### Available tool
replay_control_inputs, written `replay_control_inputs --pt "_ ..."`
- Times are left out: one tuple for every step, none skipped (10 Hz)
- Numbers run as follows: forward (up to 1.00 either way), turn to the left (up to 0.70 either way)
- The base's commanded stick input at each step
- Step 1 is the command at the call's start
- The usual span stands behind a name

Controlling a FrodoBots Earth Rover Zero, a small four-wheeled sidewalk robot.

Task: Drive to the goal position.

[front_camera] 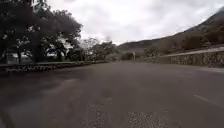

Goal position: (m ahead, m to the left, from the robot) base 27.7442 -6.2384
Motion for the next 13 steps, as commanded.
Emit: replay_control_inputs --pt "0.70 0.00" --pt "0.70 0.00" --pt "0.70 0.00" --pt "0.70 0.00" --pt "0.70 0.00" --pt "0.70 0.00" --pt "0.70 0.00" --pt "0.70 0.00" --pt "0.70 0.00" --pt "0.70 0.00" --pt "0.70 0.00" --pt "0.70 0.00" --pt "0.70 0.00"
